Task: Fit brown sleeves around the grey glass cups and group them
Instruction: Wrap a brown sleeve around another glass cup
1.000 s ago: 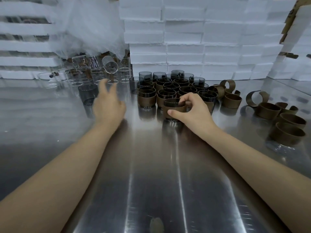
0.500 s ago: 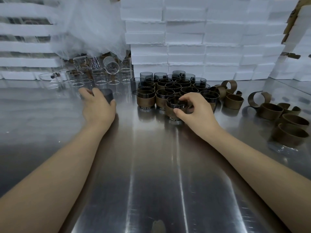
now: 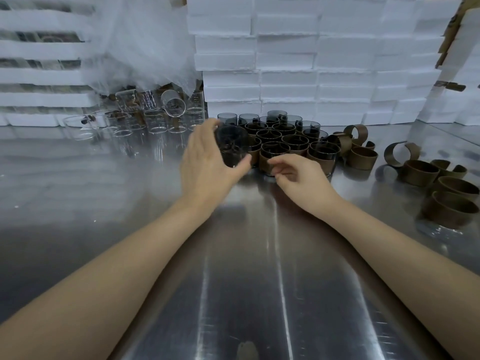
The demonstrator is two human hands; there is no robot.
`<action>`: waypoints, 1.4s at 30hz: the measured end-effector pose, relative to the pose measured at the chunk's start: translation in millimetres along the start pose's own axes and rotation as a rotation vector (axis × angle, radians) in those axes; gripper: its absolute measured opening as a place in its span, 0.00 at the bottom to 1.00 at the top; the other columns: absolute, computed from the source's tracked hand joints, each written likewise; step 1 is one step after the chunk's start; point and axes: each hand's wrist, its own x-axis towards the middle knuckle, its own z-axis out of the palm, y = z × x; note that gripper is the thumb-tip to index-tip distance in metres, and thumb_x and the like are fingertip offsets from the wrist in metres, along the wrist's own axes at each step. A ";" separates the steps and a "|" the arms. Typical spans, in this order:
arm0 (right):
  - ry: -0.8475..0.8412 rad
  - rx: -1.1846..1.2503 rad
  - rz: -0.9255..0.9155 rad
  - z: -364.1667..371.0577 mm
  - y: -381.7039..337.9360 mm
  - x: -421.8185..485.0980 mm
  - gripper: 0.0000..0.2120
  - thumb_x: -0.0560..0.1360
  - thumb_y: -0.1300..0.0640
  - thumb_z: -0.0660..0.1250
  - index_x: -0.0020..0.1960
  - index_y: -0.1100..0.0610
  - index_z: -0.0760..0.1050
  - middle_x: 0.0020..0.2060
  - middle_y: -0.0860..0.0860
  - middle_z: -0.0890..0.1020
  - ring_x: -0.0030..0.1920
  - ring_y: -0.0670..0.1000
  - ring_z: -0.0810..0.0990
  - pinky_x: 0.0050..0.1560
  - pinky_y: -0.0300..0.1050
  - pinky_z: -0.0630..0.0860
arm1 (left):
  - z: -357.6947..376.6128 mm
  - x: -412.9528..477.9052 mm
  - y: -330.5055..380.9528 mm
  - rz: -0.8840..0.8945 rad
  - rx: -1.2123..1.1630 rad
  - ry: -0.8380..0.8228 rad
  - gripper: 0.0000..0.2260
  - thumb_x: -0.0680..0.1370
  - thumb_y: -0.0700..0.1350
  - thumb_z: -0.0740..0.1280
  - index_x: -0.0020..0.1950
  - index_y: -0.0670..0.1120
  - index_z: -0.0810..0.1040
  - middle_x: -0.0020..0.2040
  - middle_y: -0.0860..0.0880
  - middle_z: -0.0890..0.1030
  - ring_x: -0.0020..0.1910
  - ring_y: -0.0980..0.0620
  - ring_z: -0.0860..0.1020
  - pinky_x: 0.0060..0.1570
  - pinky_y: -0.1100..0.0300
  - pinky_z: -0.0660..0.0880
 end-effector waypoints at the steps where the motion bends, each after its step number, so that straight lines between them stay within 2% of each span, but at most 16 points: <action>1: -0.056 0.040 -0.001 0.7 -0.6 -0.1 0.22 0.74 0.71 0.64 0.65 0.58 0.74 0.54 0.55 0.80 0.56 0.52 0.80 0.62 0.47 0.76 | 1.9 -3.9 6.5 0.039 -0.033 -0.040 0.33 0.69 0.56 0.75 0.67 0.44 0.67 0.59 0.47 0.74 0.58 0.48 0.73 0.55 0.55 0.71; 3: -0.123 0.139 -0.039 -0.4 -1.7 -1.6 0.31 0.72 0.71 0.67 0.71 0.53 0.66 0.59 0.52 0.78 0.59 0.48 0.79 0.62 0.42 0.74 | 7.2 -11.3 19.2 0.098 -0.100 -0.144 0.33 0.67 0.55 0.76 0.68 0.45 0.69 0.59 0.48 0.74 0.58 0.50 0.73 0.54 0.54 0.73; 6: -0.129 0.123 -0.127 -4.2 0.7 -1.9 0.38 0.68 0.68 0.74 0.70 0.46 0.62 0.63 0.41 0.74 0.62 0.38 0.74 0.62 0.31 0.69 | 14.5 -18.2 27.5 0.202 -0.119 -0.256 0.31 0.68 0.55 0.75 0.67 0.46 0.71 0.59 0.50 0.73 0.58 0.52 0.73 0.52 0.57 0.73; 9: -0.164 0.187 -0.104 -4.6 0.3 -3.0 0.41 0.66 0.67 0.77 0.70 0.45 0.61 0.64 0.42 0.73 0.65 0.40 0.73 0.65 0.37 0.70 | 14.8 -16.6 21.1 0.189 -0.186 -0.354 0.33 0.70 0.59 0.73 0.70 0.47 0.68 0.61 0.52 0.72 0.61 0.54 0.71 0.56 0.60 0.71; 12: -0.144 0.172 -0.127 -5.7 -2.6 -4.1 0.39 0.65 0.64 0.78 0.69 0.46 0.64 0.62 0.41 0.74 0.64 0.41 0.74 0.65 0.41 0.72 | 12.3 -15.4 15.9 0.092 -0.413 -0.559 0.34 0.73 0.61 0.69 0.73 0.48 0.63 0.66 0.53 0.69 0.66 0.56 0.70 0.65 0.59 0.70; 14: -0.127 0.143 -0.127 -6.9 -4.0 -4.2 0.37 0.65 0.63 0.79 0.68 0.49 0.67 0.60 0.40 0.75 0.61 0.41 0.76 0.63 0.42 0.74 | 12.1 -15.9 14.8 0.046 -0.519 -0.646 0.29 0.76 0.58 0.67 0.72 0.50 0.62 0.65 0.54 0.70 0.65 0.59 0.71 0.65 0.58 0.72; 16: -0.127 0.124 -0.100 -7.3 -4.2 -4.1 0.36 0.64 0.63 0.80 0.67 0.51 0.68 0.58 0.40 0.77 0.58 0.40 0.77 0.61 0.43 0.75 | 12.9 -16.5 14.3 0.036 -0.529 -0.646 0.24 0.76 0.57 0.68 0.68 0.55 0.63 0.61 0.60 0.72 0.62 0.66 0.71 0.62 0.66 0.70; 18: -0.129 0.100 -0.082 -6.7 -4.9 -3.5 0.35 0.64 0.62 0.80 0.66 0.51 0.69 0.56 0.41 0.78 0.55 0.39 0.78 0.59 0.41 0.76 | 11.9 -16.1 15.1 0.027 -0.528 -0.622 0.23 0.74 0.58 0.68 0.65 0.59 0.63 0.59 0.63 0.72 0.60 0.68 0.72 0.60 0.71 0.68; 21: -0.138 0.107 -0.070 -6.1 -5.9 -4.0 0.34 0.64 0.61 0.80 0.66 0.51 0.68 0.55 0.42 0.78 0.54 0.39 0.78 0.56 0.38 0.76 | 12.3 -15.7 14.5 0.042 -0.545 -0.578 0.24 0.73 0.57 0.71 0.66 0.57 0.67 0.61 0.59 0.74 0.63 0.63 0.72 0.62 0.65 0.70; 26: -0.139 0.143 -0.060 -6.5 -6.3 -3.2 0.35 0.63 0.65 0.79 0.65 0.53 0.67 0.55 0.42 0.78 0.55 0.40 0.78 0.58 0.38 0.74 | 9.7 -15.9 13.7 0.108 -0.565 -0.537 0.26 0.72 0.45 0.76 0.67 0.53 0.70 0.61 0.54 0.72 0.63 0.64 0.71 0.63 0.71 0.66; 30: -0.152 0.188 -0.057 -7.4 -3.7 -1.7 0.35 0.62 0.69 0.79 0.62 0.52 0.67 0.54 0.43 0.77 0.54 0.38 0.78 0.57 0.35 0.74 | 6.7 -14.7 15.0 0.060 -0.639 -0.607 0.27 0.73 0.39 0.75 0.70 0.47 0.71 0.61 0.51 0.71 0.63 0.59 0.72 0.64 0.66 0.70; 32: -0.151 0.244 -0.045 -8.3 -1.6 -1.0 0.35 0.61 0.72 0.78 0.61 0.52 0.68 0.54 0.45 0.78 0.54 0.39 0.78 0.56 0.34 0.73 | 5.3 -14.0 16.2 0.028 -0.688 -0.628 0.27 0.73 0.40 0.73 0.71 0.48 0.71 0.61 0.51 0.71 0.63 0.57 0.73 0.63 0.63 0.72; 36: -0.166 0.348 -0.004 -8.1 -0.8 0.9 0.37 0.60 0.78 0.75 0.59 0.49 0.68 0.55 0.48 0.79 0.54 0.42 0.79 0.54 0.37 0.76 | 2.0 -11.4 19.6 -0.037 -0.793 -0.598 0.22 0.74 0.42 0.65 0.68 0.52 0.71 0.58 0.51 0.72 0.60 0.56 0.75 0.63 0.58 0.73; 40: -0.196 0.389 0.007 -7.0 -2.0 0.4 0.37 0.60 0.80 0.72 0.61 0.54 0.67 0.54 0.50 0.78 0.54 0.44 0.78 0.56 0.41 0.75 | 1.9 -9.1 17.7 -0.130 -0.886 -0.582 0.20 0.75 0.41 0.62 0.66 0.53 0.73 0.56 0.51 0.74 0.56 0.55 0.75 0.60 0.54 0.74; 42: -0.193 0.393 0.003 -6.9 -3.8 -0.6 0.37 0.60 0.81 0.72 0.63 0.56 0.66 0.55 0.53 0.77 0.54 0.46 0.77 0.57 0.43 0.75 | 4.9 -9.0 17.5 -0.163 -0.932 -0.566 0.17 0.79 0.36 0.61 0.63 0.54 0.76 0.56 0.51 0.75 0.56 0.54 0.76 0.59 0.52 0.76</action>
